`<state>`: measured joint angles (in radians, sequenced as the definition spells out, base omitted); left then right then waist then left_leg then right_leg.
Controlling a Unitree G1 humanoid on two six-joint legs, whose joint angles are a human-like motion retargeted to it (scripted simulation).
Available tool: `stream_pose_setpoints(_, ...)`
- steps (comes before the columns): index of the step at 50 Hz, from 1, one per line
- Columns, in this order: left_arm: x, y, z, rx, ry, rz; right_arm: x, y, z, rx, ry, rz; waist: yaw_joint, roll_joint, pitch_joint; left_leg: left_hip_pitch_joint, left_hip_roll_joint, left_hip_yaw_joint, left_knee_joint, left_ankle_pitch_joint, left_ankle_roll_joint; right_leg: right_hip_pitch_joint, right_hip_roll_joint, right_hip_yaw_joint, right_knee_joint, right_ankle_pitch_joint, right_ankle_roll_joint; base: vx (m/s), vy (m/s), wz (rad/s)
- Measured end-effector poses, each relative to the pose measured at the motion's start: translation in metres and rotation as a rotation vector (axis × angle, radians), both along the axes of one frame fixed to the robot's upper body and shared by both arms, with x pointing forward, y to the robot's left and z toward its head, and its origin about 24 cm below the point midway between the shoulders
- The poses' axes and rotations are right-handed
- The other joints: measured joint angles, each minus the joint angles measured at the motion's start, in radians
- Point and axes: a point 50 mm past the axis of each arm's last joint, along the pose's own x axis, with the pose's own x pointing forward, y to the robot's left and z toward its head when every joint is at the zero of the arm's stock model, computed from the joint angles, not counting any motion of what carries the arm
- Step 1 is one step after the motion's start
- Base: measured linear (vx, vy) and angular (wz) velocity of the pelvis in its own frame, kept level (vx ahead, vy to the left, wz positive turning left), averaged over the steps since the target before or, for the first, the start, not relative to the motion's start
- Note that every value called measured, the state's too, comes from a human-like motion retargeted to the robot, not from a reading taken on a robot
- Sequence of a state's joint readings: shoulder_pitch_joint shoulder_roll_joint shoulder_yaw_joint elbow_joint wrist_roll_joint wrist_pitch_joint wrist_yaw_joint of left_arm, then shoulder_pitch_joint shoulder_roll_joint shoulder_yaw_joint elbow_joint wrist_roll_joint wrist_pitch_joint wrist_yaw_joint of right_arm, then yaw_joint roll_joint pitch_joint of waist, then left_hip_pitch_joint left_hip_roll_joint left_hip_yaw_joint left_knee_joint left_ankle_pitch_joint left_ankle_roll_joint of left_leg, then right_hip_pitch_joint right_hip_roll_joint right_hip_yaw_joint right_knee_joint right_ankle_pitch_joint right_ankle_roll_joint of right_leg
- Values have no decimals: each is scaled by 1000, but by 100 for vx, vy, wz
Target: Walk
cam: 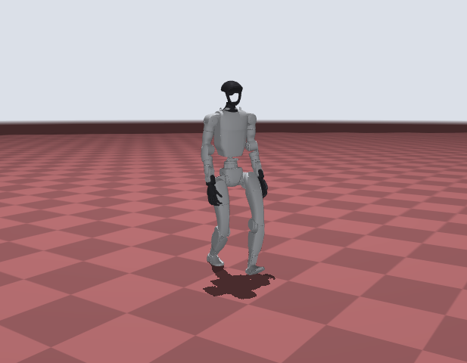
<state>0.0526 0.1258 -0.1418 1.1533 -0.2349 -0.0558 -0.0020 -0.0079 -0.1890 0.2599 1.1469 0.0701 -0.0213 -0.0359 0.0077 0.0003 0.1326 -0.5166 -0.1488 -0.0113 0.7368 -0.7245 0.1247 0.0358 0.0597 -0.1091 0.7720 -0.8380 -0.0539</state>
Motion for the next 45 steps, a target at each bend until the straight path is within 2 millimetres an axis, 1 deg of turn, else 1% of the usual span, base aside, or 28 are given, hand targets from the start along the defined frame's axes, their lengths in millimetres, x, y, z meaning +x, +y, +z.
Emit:
stream_pose_setpoints(3, 2, 6, 0, 8, -7, 47, -7, 0, -3, 7, 27, -22, 24, 2, -26, -63, 0, 4, 196, -15, 15, -18, 14, 26, 137, -15, 3, 54, 9, -39)
stream_pose_setpoints(5, -1, 7, 0, 6, -2, 76, -18, -1, -6, 10, 58, -48, 27, -17, -44, -77, -29, 14, 294, -25, 38, -24, -19, 21, 271, 37, 36, 61, 9, -9)
stream_pose_setpoints(7, 1, 14, 1, 6, -4, 108, -22, -3, -7, 37, 78, -82, 18, -113, -72, -23, -143, 51, 207, 5, 84, -98, -149, 53, 466, 189, 109, 62, 12, 21)
stream_pose_setpoints(8, 1, 16, 1, 4, -3, 116, -24, -2, -8, 49, 84, -95, 5, -139, -77, -2, -181, 53, 192, 6, 101, -141, -189, 66, 565, 274, 133, 60, 9, 31)
stream_pose_setpoints(10, 2, 19, 2, 8, -6, 121, -24, -1, -7, 65, 80, -120, -25, -168, -83, 45, -229, 47, 162, 0, 129, -243, -251, 86, 737, 396, 145, 61, 6, 23)
stream_pose_setpoints(12, 5, 22, 3, 23, -8, 109, -19, -2, -6, 60, 58, -141, -54, -164, -80, 111, -240, 26, 127, -18, 137, -352, -288, 93, 837, 387, 109, 65, 1, 0)
stream_pose_setpoints(14, 8, 22, 3, 37, -10, 95, -15, -5, -4, 48, 34, -156, -82, -149, -74, 188, -239, 3, 90, -41, 137, -457, -312, 91, 862, 322, 70, 67, -3, -10)
stream_pose_setpoints(16, 11, 21, 4, 46, -14, 82, -12, -7, -3, 34, 16, -164, -111, -138, -69, 264, -243, -18, 45, -56, 137, -553, -334, 86, 815, 254, 51, 68, -8, -12)
stream_pose_setpoints(18, 15, 19, 4, 52, -22, 67, -10, -10, -2, 22, 5, -167, -130, -125, -63, 340, -237, -38, -3, -70, 137, -631, -339, 77, 708, 208, 53, 68, -13, -26)
stream_pose_setpoints(20, 18, 16, 5, 60, -33, 43, -10, -12, -1, 10, 3, -171, -137, -109, -59, 410, -222, -55, -60, -80, 137, -693, -315, 70, 553, 189, 79, 68, -16, -43)
stream_pose_setpoints(23, 23, 14, 6, 76, -50, -7, -11, -13, -2, -1, 13, -178, -117, -71, -74, 482, -183, -61, -137, -85, 130, -750, -229, 68, 270, 195, 141, 66, -17, -67)
stream_pose_setpoints(25, 25, 12, 6, 80, -57, -29, -13, -13, -3, -5, 23, -180, -100, -49, -83, 515, -157, -60, -141, -92, 117, -761, -176, 70, 149, 212, 162, 64, -17, -70)
stream_pose_setpoints(26, 25, 11, 6, 77, -56, -32, -15, -13, -3, -7, 31, -181, -95, -40, -80, 532, -145, -60, -109, -101, 107, -752, -159, 69, 151, 225, 159, 64, -17, -56)
stream_pose_setpoints(28, 20, 8, 5, 67, -46, -30, -22, -13, -5, -9, 50, -185, -90, -14, -69, 558, -105, -51, -1, -122, 78, -725, -122, 56, 199, 250, 140, 64, -16, -41)
stream_pose_setpoints(30, 13, 6, 2, 51, -28, -19, -28, -13, -7, -12, 70, -189, -85, 48, -55, 555, -12, -40, 182, -130, 26, -682, -48, 12, 256, 281, 100, 64, -15, -41)
stream_pose_setpoints(31, 10, 5, 1, 44, -18, -17, -30, -13, -7, -13, 78, -186, -79, 101, -52, 542, 64, -43, 288, -112, -14, -656, 13, -25, 250, 294, 74, 64, -15, -48)
stream_pose_setpoints(32, 6, 4, 0, 39, -10, -18, -32, -13, -8, -13, 84, -182, -73, 147, -50, 527, 132, -47, 389, -79, -55, -630, 70, -56, 242, 302, 48, 64, -14, -48)
stream_pose_setpoints(33, 4, 4, 0, 37, -3, -24, -33, -13, -8, -12, 88, -173, -69, 181, -50, 507, 187, -54, 481, -13, -96, -606, 115, -78, 229, 300, 26, 61, -13, -40)
stream_pose_setpoints(35, 2, 3, 0, 32, 0, -46, -33, -14, -7, -11, 89, -150, -59, 232, -43, 443, 281, -64, 658, 143, -158, -547, 190, -104, 186, 293, -11, 57, -12, -30)
stream_pose_setpoints(37, 8, 3, 1, 35, -19, -66, -29, -17, -6, -19, 78, -133, -46, 250, -35, 357, 355, -62, 793, 201, -150, -481, 234, -104, 137, 278, -29, 57, -11, -24)
stream_pose_setpoints(38, 12, 3, 3, 39, -32, -71, -26, -19, -5, -23, 70, -127, -37, 252, -31, 310, 384, -59, 842, 185, -127, -445, 249, -97, 110, 270, -32, 58, -11, -25)
stream_pose_setpoints(40, 21, 5, 6, 48, -65, -71, -20, -22, -3, -32, 52, -117, -17, 244, -22, 218, 415, -54, 893, 106, -72, -366, 266, -75, 58, 251, -31, 58, -9, -31)
stream_pose_setpoints(42, 29, 8, 9, 56, -97, -55, -12, -24, 0, -39, 31, -107, 3, 224, -12, 135, 404, -43, 865, 4, -24, -285, 264, -42, 21, 222, -26, 60, -6, -42)
stream_pose_setpoints(45, 34, 11, 12, 64, -125, -23, 0, -25, 3, -42, -4, -92, 23, 175, 5, 35, 328, -22, 713, -102, 11, -182, 231, 16, -1, 166, -12, 62, -2, -49)
